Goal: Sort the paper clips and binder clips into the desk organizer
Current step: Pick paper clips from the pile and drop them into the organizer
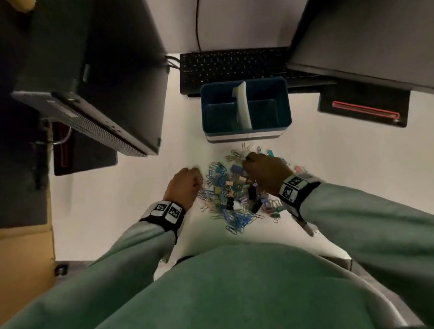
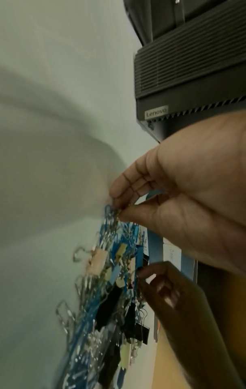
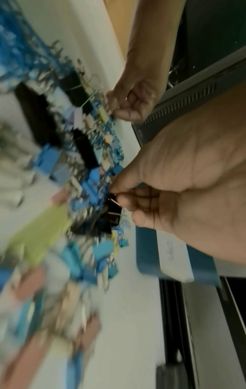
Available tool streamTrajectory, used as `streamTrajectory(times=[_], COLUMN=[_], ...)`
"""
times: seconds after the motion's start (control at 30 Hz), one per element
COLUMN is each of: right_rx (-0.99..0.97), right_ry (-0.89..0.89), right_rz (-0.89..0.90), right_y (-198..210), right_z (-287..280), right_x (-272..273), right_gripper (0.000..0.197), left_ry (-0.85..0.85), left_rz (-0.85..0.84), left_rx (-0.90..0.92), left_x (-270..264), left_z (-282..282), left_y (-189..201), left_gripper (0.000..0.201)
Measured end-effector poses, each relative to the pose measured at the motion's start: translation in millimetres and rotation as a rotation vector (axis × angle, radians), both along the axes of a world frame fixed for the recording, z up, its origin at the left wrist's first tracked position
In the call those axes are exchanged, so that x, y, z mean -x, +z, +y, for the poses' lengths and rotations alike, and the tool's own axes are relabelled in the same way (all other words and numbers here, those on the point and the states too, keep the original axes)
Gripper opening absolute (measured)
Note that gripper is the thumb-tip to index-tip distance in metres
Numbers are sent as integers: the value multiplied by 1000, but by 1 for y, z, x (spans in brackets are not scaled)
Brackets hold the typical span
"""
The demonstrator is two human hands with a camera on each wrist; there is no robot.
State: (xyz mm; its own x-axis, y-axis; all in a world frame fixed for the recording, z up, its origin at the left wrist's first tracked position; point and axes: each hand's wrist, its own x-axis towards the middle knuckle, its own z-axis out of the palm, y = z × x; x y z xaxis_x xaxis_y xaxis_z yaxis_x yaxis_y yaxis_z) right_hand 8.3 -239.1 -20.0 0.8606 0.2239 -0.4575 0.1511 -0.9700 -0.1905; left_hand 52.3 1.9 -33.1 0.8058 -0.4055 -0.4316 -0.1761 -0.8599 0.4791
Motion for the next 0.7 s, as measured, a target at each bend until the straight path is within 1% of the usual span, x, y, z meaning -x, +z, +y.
streamTrajectory(times=[0.07,0.1,0.13,0.2,0.23,0.3,0.37,0.47,0.57,0.63,0.7], right_rx=[42,40,29,-39,-70,-90,-68,-4,-5,-34,-56], right_ry=[-30,-40,-41,-31,-18,-3,-50,-71,-81,-156,-228], right_rz=[5,-22,-32,-53,-60,-53,-13,39,66,13,-61], right_y=[1,2,4,9,10,8,9,8,5,5,5], right_z=[-14,-16,-12,8,21,39,39,15,-8,-10,2], right_x=[6,7,6,1,-2,-7,-8,-1,4,-2,-12], right_gripper=[39,41,39,33,32,35,37,31,31,30,36], left_ry=[11,20,25,6,-19,-60,-93,-88,-35,-21,-15], left_rz=[-20,-28,-35,-84,-136,-214,-192,-118,-62,-32,-6], left_rx=[29,30,21,-11,-37,-98,-121,-144,-97,-65,-44], left_x=[-4,-6,-8,-9,-8,-6,-5,-4,-4,-5,-7], left_z=[14,20,25,27,25,11,-10,-34,-43,-44,-43], left_y=[-3,-4,-4,-4,-4,-1,1,-3,-8,-9,-9], left_gripper=[10,10,12,18,21,26,32,42,34,26,17])
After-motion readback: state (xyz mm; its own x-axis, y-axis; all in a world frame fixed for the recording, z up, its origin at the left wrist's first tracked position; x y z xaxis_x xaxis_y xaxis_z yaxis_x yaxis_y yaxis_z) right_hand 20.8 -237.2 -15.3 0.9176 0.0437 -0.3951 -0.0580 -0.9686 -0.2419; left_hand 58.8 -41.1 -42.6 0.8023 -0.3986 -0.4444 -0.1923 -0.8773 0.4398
